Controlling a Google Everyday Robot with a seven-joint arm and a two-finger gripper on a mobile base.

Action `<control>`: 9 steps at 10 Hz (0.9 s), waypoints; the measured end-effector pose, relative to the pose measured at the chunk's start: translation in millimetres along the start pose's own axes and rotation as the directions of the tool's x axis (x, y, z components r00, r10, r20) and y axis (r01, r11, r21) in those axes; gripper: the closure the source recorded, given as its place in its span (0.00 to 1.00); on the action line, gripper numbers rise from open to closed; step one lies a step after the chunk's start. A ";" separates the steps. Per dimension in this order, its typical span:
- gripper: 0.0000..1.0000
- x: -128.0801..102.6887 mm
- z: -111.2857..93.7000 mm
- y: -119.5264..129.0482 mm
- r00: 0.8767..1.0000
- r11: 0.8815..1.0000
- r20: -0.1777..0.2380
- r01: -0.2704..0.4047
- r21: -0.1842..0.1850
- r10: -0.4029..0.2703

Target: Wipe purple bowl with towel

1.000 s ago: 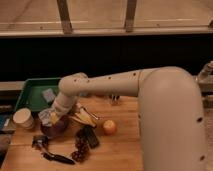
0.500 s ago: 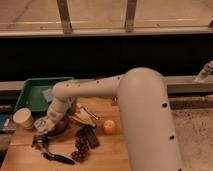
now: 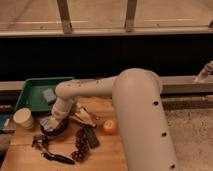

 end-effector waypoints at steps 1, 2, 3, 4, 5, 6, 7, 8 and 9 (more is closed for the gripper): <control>1.00 2.7 -7.4 -8.2 1.000 1.000 -0.001 -0.015 0.024 0.015; 1.00 3.5 -11.8 -13.3 1.000 0.999 -0.005 -0.025 0.044 0.025; 1.00 3.1 -14.9 -18.2 0.999 0.997 -0.009 -0.033 0.063 0.034; 1.00 0.9 -17.1 -21.8 0.999 0.997 -0.004 -0.037 0.073 0.038; 1.00 -4.4 -19.8 -24.9 0.999 0.996 0.006 -0.036 0.080 0.036; 1.00 -12.6 -17.8 -23.1 1.000 0.996 0.004 -0.022 0.083 0.022; 1.00 -20.6 -12.6 -15.7 1.000 0.997 -0.008 0.006 0.083 -0.005; 1.00 -22.6 -7.3 -5.6 1.000 0.997 -0.018 0.024 0.077 -0.023; 1.00 -19.0 -3.7 3.1 0.999 0.997 -0.028 0.033 0.070 -0.031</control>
